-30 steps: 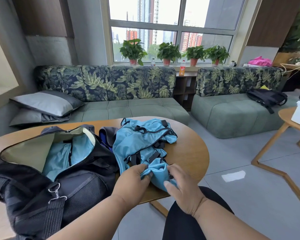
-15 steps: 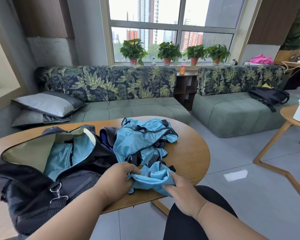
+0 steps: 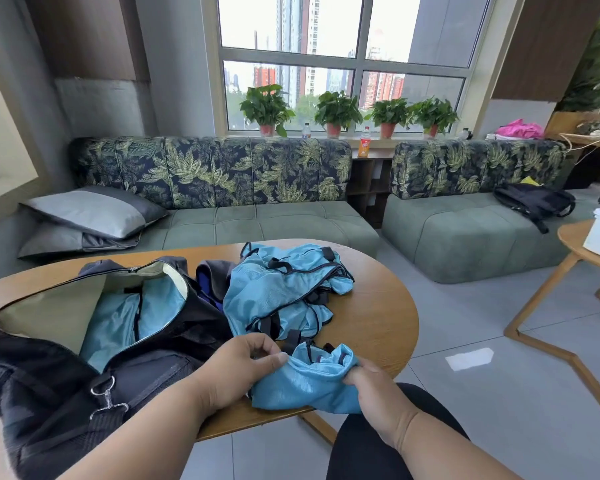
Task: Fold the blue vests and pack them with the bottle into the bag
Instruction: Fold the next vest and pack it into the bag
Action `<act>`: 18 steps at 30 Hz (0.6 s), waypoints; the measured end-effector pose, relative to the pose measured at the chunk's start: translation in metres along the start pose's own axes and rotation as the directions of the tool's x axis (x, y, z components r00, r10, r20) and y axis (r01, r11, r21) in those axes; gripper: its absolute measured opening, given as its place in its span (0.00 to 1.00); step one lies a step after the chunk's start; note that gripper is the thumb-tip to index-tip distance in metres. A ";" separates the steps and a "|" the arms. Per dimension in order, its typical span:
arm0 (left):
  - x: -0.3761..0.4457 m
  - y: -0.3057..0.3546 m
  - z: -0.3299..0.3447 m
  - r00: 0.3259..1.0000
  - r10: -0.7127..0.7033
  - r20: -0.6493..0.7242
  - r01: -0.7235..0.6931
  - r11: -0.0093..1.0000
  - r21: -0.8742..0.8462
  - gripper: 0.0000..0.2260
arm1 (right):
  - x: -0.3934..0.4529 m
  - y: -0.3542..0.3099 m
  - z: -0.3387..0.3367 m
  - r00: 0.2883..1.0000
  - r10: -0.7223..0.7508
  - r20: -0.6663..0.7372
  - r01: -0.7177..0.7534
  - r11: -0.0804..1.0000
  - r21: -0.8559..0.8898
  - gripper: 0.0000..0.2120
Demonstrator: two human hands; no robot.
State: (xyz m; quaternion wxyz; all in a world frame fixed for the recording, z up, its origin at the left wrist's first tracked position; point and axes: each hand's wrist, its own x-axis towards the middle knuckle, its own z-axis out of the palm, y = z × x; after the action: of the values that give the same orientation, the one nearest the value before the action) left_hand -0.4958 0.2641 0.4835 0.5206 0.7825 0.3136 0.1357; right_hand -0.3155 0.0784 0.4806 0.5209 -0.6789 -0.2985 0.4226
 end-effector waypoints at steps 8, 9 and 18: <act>0.022 -0.016 0.025 0.973 -0.142 -0.184 0.140 0.990 -0.020 0.10 | 0.002 -0.001 0.000 1.000 0.017 -0.025 -0.017 0.999 -0.029 0.22; 0.025 -0.015 0.028 0.966 -0.172 -0.192 0.172 0.985 -0.016 0.11 | 0.002 0.000 -0.001 0.999 0.026 -0.029 -0.027 0.999 -0.032 0.21; 0.024 -0.009 0.051 0.989 -0.103 -0.108 0.118 0.981 0.151 0.09 | 0.002 -0.004 0.002 0.996 0.071 -0.056 -0.071 0.997 -0.001 0.21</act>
State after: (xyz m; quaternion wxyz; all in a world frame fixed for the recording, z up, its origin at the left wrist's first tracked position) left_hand -0.4531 0.2438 0.4512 0.4479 0.7946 0.3919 0.1203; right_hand -0.3158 0.0819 0.4838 0.5126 -0.7015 -0.2603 0.4211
